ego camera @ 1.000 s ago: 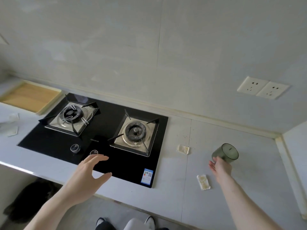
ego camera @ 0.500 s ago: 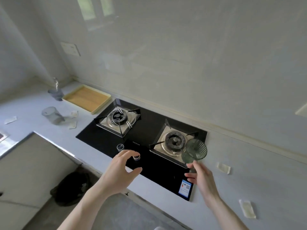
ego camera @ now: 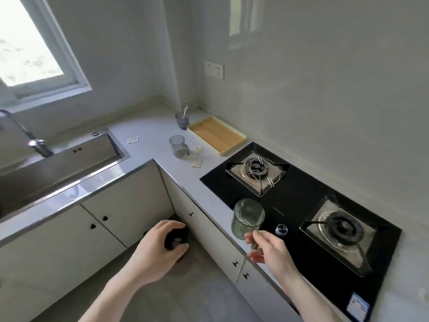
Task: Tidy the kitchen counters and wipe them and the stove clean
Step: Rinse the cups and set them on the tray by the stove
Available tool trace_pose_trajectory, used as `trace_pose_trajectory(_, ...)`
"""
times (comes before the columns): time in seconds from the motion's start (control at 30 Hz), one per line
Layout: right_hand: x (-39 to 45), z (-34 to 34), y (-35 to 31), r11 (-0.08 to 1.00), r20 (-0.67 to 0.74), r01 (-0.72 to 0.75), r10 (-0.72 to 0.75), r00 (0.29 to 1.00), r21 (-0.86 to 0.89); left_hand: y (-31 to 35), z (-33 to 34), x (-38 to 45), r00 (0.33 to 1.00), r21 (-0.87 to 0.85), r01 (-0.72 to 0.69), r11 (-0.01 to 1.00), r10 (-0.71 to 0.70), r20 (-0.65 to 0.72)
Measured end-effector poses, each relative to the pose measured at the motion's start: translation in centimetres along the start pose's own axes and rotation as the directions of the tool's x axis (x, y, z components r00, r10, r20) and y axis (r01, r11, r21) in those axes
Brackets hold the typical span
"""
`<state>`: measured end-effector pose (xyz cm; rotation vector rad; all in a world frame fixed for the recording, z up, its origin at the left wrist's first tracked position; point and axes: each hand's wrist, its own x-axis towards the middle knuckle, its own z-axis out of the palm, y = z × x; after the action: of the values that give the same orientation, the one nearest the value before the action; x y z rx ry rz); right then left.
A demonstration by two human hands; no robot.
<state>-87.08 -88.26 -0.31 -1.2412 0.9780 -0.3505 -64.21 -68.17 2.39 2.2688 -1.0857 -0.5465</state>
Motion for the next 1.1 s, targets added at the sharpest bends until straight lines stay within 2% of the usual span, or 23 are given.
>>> trace_pose_trajectory(0.23, 2.6, 8.5, -1.3, 0.989, 0.077, 0.023, -0.012, 0.997, -0.146, -6.7, -5.3, -1.0, 0.994, -0.031, 0.071, 0.997, -0.073, -0.081)
trace_pose_trajectory(0.5, 9.2, 13.5, -4.1, 0.98, 0.116, 0.022, 0.001, 0.993, -0.2, -10.0, -8.6, 2.8, 0.987, -0.056, 0.094, 0.994, -0.101, -0.124)
trace_pose_trajectory(0.77, 19.1, 18.9, -6.4, 0.987, 0.117, 0.039, -0.021, 0.993, -0.154, -13.4, -12.9, 11.4, 0.987, -0.011, 0.098, 0.995, -0.098, -0.128)
trace_pose_trajectory(1.1, 31.5, 22.7, -10.5, 0.985, 0.071, 0.007, 0.005, 0.997, -0.172, -16.6, -17.3, 26.5, 0.996, 0.052, 0.076, 0.996, -0.073, -0.057)
